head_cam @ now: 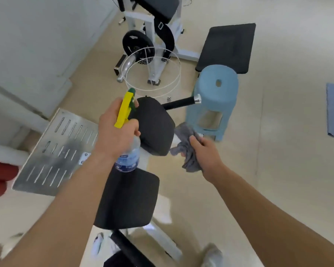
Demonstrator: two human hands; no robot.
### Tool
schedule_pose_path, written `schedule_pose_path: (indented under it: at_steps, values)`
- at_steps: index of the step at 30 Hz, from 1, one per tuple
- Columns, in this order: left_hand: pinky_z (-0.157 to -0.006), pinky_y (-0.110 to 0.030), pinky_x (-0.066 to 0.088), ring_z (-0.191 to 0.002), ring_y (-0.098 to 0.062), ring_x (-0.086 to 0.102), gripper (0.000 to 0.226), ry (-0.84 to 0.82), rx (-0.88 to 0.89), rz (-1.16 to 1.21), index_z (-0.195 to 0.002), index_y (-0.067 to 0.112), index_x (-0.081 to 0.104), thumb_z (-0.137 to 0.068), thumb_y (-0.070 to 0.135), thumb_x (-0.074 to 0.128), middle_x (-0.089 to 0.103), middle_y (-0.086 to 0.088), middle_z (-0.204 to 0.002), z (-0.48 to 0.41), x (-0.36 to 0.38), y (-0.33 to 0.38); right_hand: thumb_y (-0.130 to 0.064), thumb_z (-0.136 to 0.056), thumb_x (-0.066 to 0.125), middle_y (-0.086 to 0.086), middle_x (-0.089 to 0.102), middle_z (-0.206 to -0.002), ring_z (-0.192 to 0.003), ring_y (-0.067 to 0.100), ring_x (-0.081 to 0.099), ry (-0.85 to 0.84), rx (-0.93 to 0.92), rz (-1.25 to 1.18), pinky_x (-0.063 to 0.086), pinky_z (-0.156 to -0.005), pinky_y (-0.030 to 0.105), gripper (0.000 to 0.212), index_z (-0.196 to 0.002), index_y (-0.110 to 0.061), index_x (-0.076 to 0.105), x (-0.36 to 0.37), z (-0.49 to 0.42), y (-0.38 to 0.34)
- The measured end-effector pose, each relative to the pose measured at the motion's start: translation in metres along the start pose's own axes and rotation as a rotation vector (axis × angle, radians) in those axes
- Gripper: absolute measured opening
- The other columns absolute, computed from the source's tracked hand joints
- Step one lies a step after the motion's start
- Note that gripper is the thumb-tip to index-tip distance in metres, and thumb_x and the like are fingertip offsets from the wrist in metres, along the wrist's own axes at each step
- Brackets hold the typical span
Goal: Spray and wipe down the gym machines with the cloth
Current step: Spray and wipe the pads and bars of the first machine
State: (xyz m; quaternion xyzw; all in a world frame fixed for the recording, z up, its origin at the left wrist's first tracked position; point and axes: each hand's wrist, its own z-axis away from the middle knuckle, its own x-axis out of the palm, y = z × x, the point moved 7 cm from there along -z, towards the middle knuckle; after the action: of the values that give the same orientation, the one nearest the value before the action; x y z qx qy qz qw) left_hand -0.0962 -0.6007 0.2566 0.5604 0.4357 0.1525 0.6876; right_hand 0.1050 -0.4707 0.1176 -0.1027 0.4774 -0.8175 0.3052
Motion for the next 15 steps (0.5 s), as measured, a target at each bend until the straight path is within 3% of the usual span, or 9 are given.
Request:
schedule_pose_path:
  at_steps: [4, 7, 11, 15]
  values:
    - [-0.057, -0.014, 0.052, -0.071, -0.004, 0.063, 0.044, 0.072, -0.079, 0.107, -0.113, 0.010, 0.065, -0.077, -0.015, 0.056, 0.066, 0.000, -0.114, 0.035, 0.024, 0.011, -0.027, -0.108, 0.040, 0.001, 0.073, -0.065, -0.049, 0.013, 0.059, -0.031, 0.124, -0.375, 0.045, -0.057, 0.029, 0.036, -0.093, -0.007, 0.067, -0.042, 0.012, -0.008]
    - [-0.061, -0.018, 0.053, -0.080, -0.032, 0.066, 0.042, 0.113, -0.147, 0.159, -0.114, 0.009, 0.064, -0.080, -0.014, 0.055, 0.068, 0.005, -0.112, 0.058, 0.045, -0.009, -0.027, -0.108, 0.030, 0.005, 0.075, -0.073, -0.051, 0.018, 0.060, -0.104, 0.197, -0.567, 0.044, -0.053, 0.024, 0.043, -0.101, -0.003, 0.065, -0.041, 0.006, -0.010]
    - [-0.060, -0.017, 0.054, -0.075, -0.025, 0.061, 0.038, 0.226, -0.251, 0.222, -0.113, 0.010, 0.063, -0.085, -0.015, 0.056, 0.063, 0.013, -0.099, 0.081, 0.078, -0.049, -0.020, -0.097, 0.031, 0.018, 0.069, -0.093, -0.058, 0.026, 0.050, -0.096, 0.218, -0.559, 0.043, -0.052, 0.029, 0.041, -0.109, 0.003, 0.063, -0.032, -0.024, 0.005]
    - [-0.058, -0.022, 0.054, -0.068, -0.026, 0.060, 0.039, 0.301, -0.397, 0.300, -0.107, 0.015, 0.066, -0.084, -0.014, 0.054, 0.066, 0.000, -0.094, 0.093, 0.115, -0.093, -0.014, -0.094, 0.036, 0.014, 0.065, -0.082, -0.053, 0.021, 0.050, -0.084, 0.228, -0.512, 0.043, -0.055, 0.030, 0.027, -0.103, 0.000, 0.058, -0.018, -0.051, 0.018]
